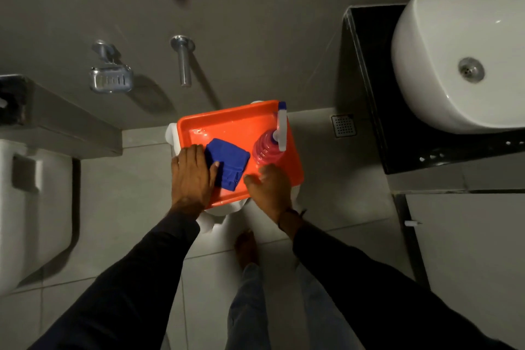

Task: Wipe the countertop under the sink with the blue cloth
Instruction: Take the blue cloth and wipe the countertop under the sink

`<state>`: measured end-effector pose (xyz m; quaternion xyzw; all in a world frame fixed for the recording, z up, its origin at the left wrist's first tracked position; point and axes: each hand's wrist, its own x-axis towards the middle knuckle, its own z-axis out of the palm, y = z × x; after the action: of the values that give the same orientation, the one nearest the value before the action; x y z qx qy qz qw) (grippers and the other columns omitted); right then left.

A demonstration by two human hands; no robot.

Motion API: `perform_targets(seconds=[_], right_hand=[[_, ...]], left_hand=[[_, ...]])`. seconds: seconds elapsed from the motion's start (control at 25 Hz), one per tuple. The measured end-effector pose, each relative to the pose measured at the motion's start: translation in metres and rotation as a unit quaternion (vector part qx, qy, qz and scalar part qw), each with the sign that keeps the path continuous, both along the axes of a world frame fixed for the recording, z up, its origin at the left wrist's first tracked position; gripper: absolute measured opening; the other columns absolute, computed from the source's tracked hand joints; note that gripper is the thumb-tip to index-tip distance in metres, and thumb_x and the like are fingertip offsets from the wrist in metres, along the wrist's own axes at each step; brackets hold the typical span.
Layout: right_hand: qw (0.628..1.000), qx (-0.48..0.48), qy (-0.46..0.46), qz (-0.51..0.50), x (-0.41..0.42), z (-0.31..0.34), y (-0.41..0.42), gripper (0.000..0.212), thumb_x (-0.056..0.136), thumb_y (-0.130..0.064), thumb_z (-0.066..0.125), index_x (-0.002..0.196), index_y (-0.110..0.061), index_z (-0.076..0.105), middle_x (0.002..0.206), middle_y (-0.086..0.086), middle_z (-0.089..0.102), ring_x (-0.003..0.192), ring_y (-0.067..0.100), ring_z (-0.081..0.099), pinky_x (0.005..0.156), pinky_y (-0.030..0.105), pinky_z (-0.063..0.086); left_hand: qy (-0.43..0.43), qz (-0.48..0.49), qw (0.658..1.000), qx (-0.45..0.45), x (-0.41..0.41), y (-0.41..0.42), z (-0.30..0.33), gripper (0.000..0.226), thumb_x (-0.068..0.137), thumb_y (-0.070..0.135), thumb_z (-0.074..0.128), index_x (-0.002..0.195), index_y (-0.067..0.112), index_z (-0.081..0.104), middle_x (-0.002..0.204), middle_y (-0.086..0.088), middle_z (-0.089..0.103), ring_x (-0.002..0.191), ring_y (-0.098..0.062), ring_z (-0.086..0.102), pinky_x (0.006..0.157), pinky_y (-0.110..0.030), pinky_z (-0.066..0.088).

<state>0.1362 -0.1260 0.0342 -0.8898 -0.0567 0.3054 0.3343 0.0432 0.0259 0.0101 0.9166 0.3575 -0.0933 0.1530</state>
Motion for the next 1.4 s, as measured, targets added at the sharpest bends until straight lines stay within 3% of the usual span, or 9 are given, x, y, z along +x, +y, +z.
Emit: perform_targets(seconds=[0.12,0.28,0.48,0.6,0.72,0.84,1.04,1.28,1.4], right_hand=[[0.997,-0.010,0.069,-0.033,0.008,-0.028,0.046,0.035,0.086,-0.036,0.073,0.093,-0.002,0.068,0.094,0.015,0.073,0.095,0.036,0.069,0.072,0.037,0.048],[0.987,-0.027,0.134,-0.088,0.007,-0.065,0.077,0.059,0.082,-0.041,0.077,0.119,0.005,0.068,0.124,0.023,0.071,0.115,0.039,0.066,0.096,0.044,0.055],[0.934,0.064,0.277,-0.215,0.011,-0.073,0.071,0.034,0.082,-0.013,0.079,0.111,0.003,0.069,0.099,0.011,0.070,0.079,0.021,0.070,0.072,0.037,0.063],[0.908,0.109,0.335,-0.227,0.013,-0.036,0.055,0.016,0.084,-0.010,0.078,0.099,-0.006,0.074,0.086,0.006,0.071,0.052,0.010,0.062,0.042,0.018,0.044],[0.920,0.102,0.322,-0.201,0.019,0.005,0.020,0.011,0.082,-0.013,0.078,0.077,-0.015,0.068,0.060,-0.001,0.057,0.041,0.008,0.042,0.036,0.014,0.027],[0.932,0.118,0.300,-0.168,0.026,0.049,-0.033,0.029,0.083,-0.012,0.078,0.066,-0.018,0.054,0.053,-0.001,0.038,0.035,0.006,0.029,0.033,0.012,0.018],[0.946,0.107,0.234,-0.199,0.066,0.110,-0.147,0.017,0.084,-0.016,0.079,0.091,-0.010,0.064,0.064,0.005,0.048,0.040,0.009,0.038,0.034,0.017,0.026],[0.932,0.116,0.125,-0.319,0.129,0.133,-0.260,0.023,0.087,-0.012,0.077,0.069,-0.019,0.064,0.067,0.000,0.063,0.030,-0.002,0.050,0.028,0.009,0.032],[0.927,0.123,0.079,-0.345,0.161,0.124,-0.281,0.006,0.086,-0.011,0.079,0.082,-0.011,0.075,0.085,0.013,0.076,0.054,0.008,0.063,0.044,0.013,0.049]], left_hand=[[0.079,-0.047,0.996,0.021,0.033,0.021,-0.008,0.036,0.104,0.029,0.043,0.129,0.006,0.056,0.120,-0.017,0.067,0.112,-0.038,0.063,0.105,-0.051,0.038],[0.159,-0.056,0.984,0.061,0.052,0.029,-0.029,0.025,0.099,0.023,0.052,0.113,0.007,0.066,0.110,-0.016,0.072,0.107,-0.038,0.067,0.117,-0.057,0.029],[0.034,0.119,0.988,-0.092,0.048,0.036,-0.035,0.031,0.095,0.033,0.064,0.113,0.008,0.065,0.114,-0.018,0.072,0.115,-0.041,0.064,0.111,-0.052,0.030],[-0.046,0.273,0.940,-0.199,0.039,0.031,-0.001,0.033,0.087,0.037,0.075,0.108,0.011,0.072,0.111,-0.014,0.076,0.111,-0.036,0.069,0.107,-0.047,0.048],[-0.151,0.363,0.843,-0.368,0.026,0.003,0.034,0.029,0.088,0.019,0.078,0.107,-0.002,0.073,0.099,-0.015,0.073,0.092,-0.028,0.068,0.092,-0.041,0.058],[-0.190,0.363,0.803,-0.433,0.019,-0.044,0.074,0.012,0.089,0.007,0.076,0.082,0.010,0.066,0.081,-0.007,0.066,0.077,-0.021,0.061,0.073,-0.027,0.056],[-0.196,0.273,0.802,-0.493,0.065,-0.144,0.105,0.016,0.088,-0.002,0.074,0.084,0.009,0.063,0.083,-0.011,0.061,0.077,-0.021,0.058,0.070,-0.025,0.056],[-0.142,0.169,0.831,-0.511,0.167,-0.250,0.117,0.007,0.092,0.006,0.073,0.094,0.000,0.072,0.090,-0.014,0.073,0.090,-0.028,0.069,0.094,-0.046,0.060],[-0.138,0.165,0.846,-0.487,0.207,-0.272,0.111,0.006,0.090,0.007,0.075,0.086,0.005,0.072,0.092,-0.015,0.073,0.090,-0.027,0.069,0.098,-0.048,0.059]])
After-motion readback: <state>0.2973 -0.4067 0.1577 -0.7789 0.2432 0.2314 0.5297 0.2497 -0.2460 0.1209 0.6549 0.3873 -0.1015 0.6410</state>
